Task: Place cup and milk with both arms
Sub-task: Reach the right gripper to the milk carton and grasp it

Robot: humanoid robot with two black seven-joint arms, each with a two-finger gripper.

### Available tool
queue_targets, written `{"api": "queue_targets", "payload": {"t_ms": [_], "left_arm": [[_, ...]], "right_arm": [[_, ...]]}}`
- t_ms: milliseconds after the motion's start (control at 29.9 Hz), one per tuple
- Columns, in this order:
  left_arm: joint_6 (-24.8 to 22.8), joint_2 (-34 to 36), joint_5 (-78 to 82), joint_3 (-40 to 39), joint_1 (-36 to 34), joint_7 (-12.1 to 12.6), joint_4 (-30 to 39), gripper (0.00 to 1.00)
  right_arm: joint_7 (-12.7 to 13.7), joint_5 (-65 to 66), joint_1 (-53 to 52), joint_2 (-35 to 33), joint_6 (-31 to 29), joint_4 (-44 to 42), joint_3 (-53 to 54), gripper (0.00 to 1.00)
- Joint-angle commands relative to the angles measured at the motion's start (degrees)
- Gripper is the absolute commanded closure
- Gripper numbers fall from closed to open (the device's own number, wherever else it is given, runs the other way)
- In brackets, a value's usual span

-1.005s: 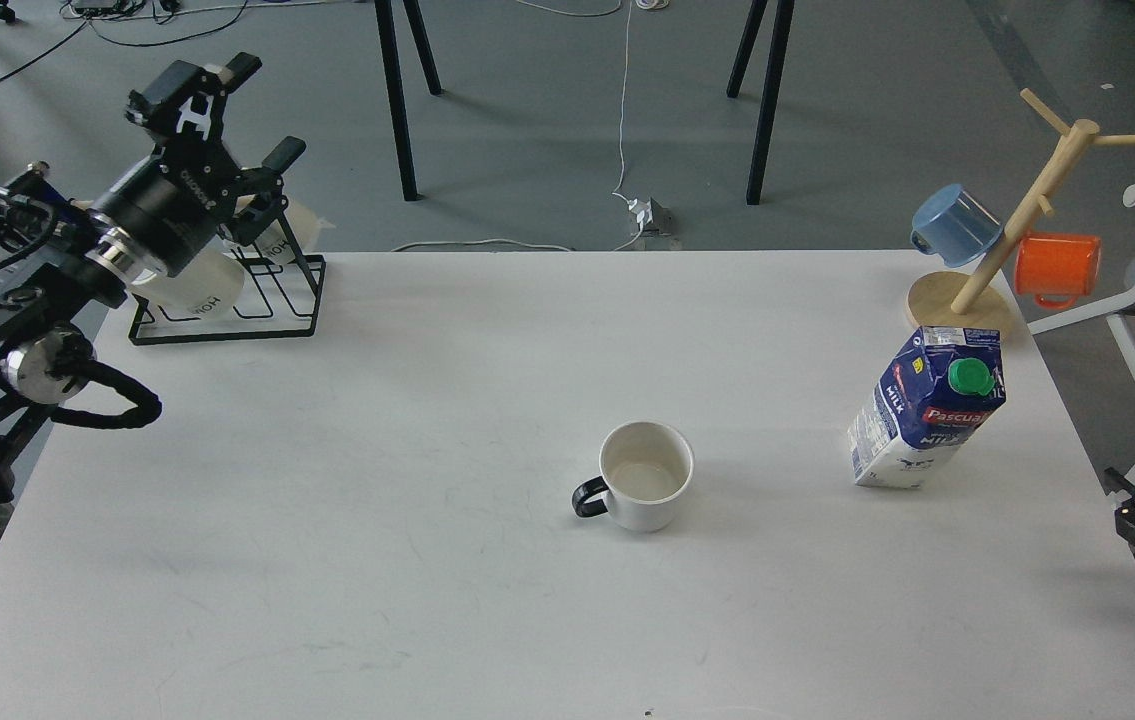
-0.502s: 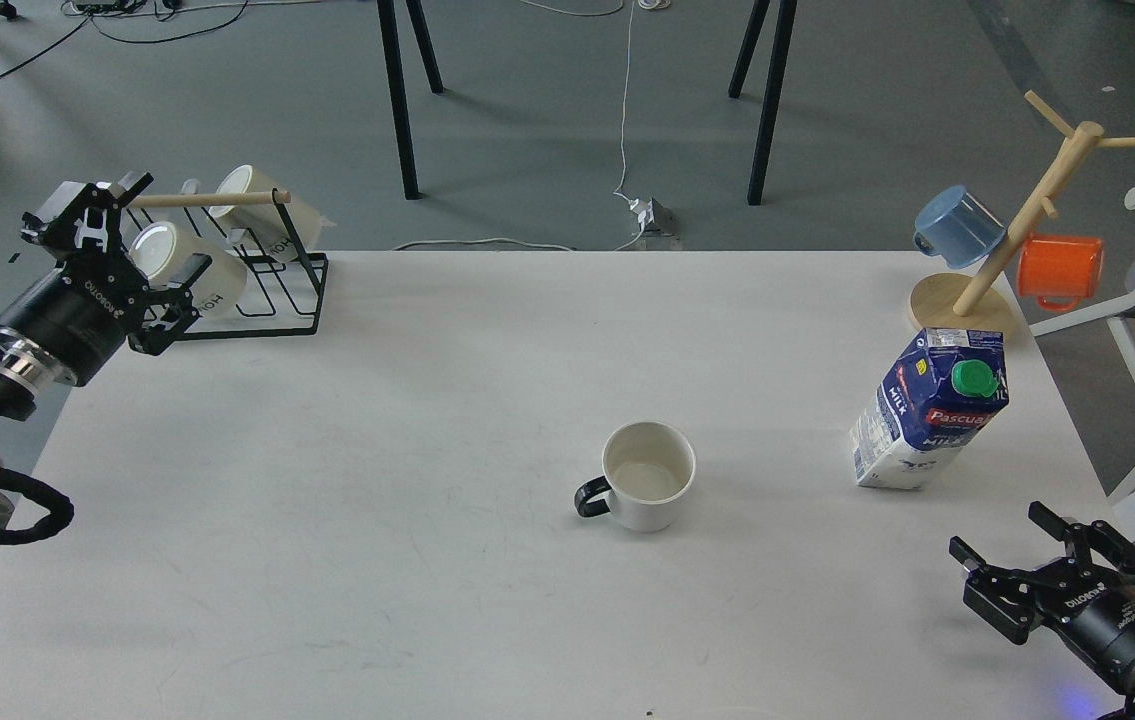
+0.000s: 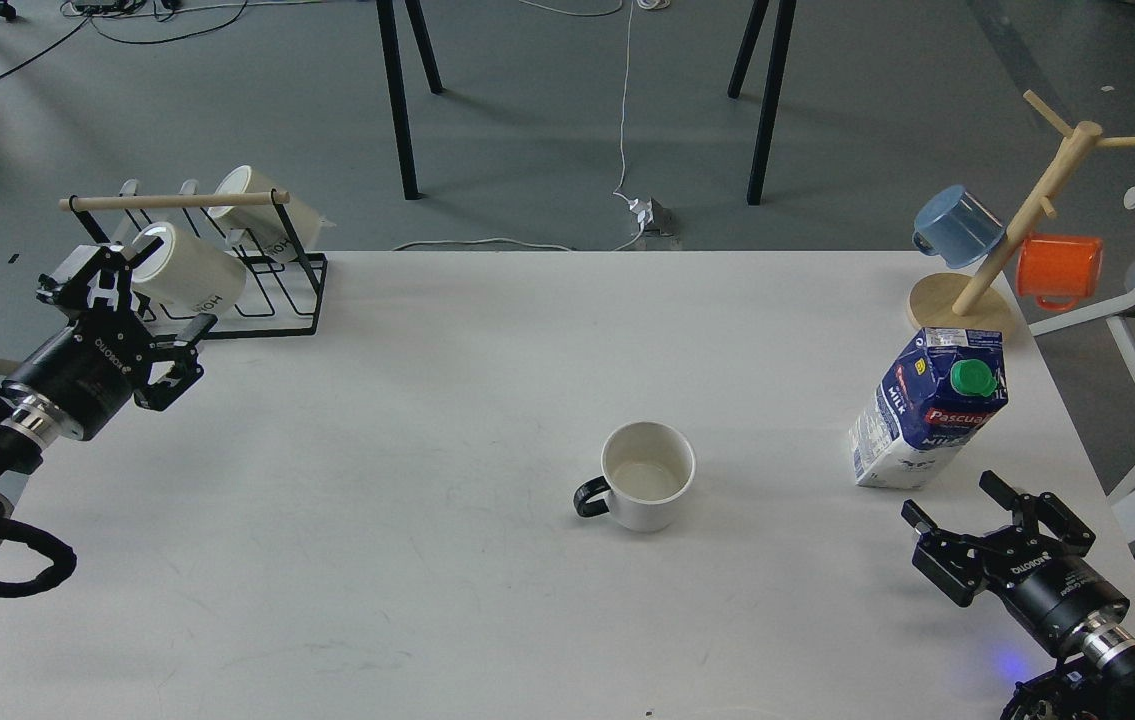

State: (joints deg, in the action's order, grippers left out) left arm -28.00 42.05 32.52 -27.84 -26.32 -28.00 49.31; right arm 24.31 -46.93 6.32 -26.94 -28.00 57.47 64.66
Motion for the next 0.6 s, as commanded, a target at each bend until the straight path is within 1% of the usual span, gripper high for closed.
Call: {"api": "queue_targets", "payload": {"t_ms": [0,569], "left_arm": [[0.0,-0.04,0.0,0.07,0.48,0.0,-0.01,0.01],[0.0,-0.13,0.0,0.33,2.77,0.0,-0.01,0.01]], "right_arm": [[-0.05,0.0,-1.22,-0.05,0.0,-0.08,0.12,0.0],[-0.14,0.0,-4.73,0.22,0.0,-0.86,0.03,0.0]]}}
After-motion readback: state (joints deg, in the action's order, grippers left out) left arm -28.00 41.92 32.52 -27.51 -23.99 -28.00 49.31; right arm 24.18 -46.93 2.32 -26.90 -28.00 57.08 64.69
